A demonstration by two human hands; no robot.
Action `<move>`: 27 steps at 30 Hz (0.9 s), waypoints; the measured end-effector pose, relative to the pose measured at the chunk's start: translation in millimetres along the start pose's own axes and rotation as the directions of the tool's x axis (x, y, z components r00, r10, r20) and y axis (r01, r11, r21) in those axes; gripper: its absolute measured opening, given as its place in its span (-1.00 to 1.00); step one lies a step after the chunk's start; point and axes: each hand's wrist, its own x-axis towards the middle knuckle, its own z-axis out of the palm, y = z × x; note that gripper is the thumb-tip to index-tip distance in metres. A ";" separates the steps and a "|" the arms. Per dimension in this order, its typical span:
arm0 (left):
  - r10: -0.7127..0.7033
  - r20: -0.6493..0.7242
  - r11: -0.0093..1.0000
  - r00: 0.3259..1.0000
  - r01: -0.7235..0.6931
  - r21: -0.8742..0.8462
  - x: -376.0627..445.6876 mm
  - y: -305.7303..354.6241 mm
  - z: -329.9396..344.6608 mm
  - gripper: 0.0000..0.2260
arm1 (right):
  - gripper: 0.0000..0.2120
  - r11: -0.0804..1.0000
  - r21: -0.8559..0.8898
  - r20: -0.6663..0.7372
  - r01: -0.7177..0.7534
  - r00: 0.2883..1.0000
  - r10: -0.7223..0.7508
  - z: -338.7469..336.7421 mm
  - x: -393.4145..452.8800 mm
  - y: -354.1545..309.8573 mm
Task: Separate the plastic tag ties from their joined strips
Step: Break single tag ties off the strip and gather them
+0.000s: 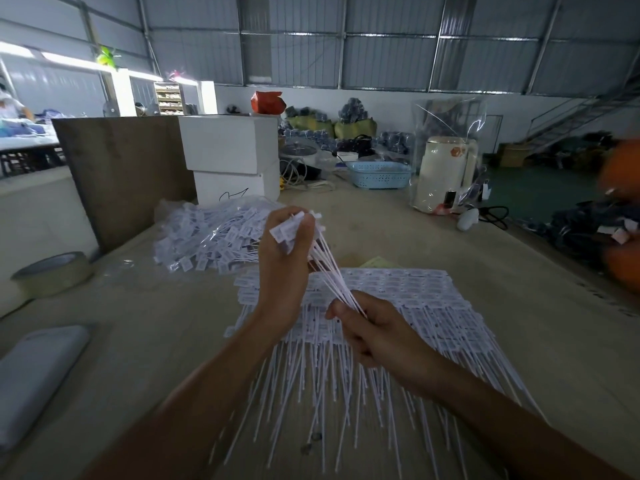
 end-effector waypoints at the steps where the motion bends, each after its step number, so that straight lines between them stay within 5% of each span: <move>1: -0.035 0.013 0.999 0.999 0.035 -0.032 -0.2 1.4 0.1 -0.81 | -0.76 1.000 -0.001 0.003 -0.003 1.000 0.003 -0.1 -0.8 1.0; 5: -0.220 -0.012 0.959 0.975 0.214 -0.185 7.3 3.0 -5.0 -0.67 | -0.77 0.998 0.031 0.039 -0.049 0.998 0.047 -0.6 -2.4 6.0; 10: -0.261 0.020 0.941 0.965 0.259 -0.217 2.6 -3.2 -2.8 -0.83 | -0.75 0.995 0.010 0.060 -0.104 0.993 0.103 3.7 -0.8 12.2; 16: -0.332 0.180 0.842 0.926 0.377 -0.386 4.0 -3.5 -2.9 -0.76 | -0.69 0.995 0.023 0.036 -0.097 0.995 0.096 5.5 -2.1 10.2; 20: -0.262 0.185 0.930 0.947 0.299 -0.214 3.2 -9.6 -10.0 -0.76 | -0.69 0.998 -0.044 -0.060 0.040 0.997 -0.042 1.0 -0.2 3.8; 24: -0.331 0.156 0.915 0.931 0.357 -0.190 8.2 -5.6 -12.8 -0.69 | -0.68 0.994 -0.068 -0.126 0.086 0.988 -0.094 -8.2 2.7 -1.0; 27: -0.233 -0.054 0.972 0.971 0.233 -0.015 23.4 -3.8 -25.8 -0.71 | -0.68 0.983 -0.169 -0.123 0.075 0.988 -0.097 -17.5 5.1 -2.6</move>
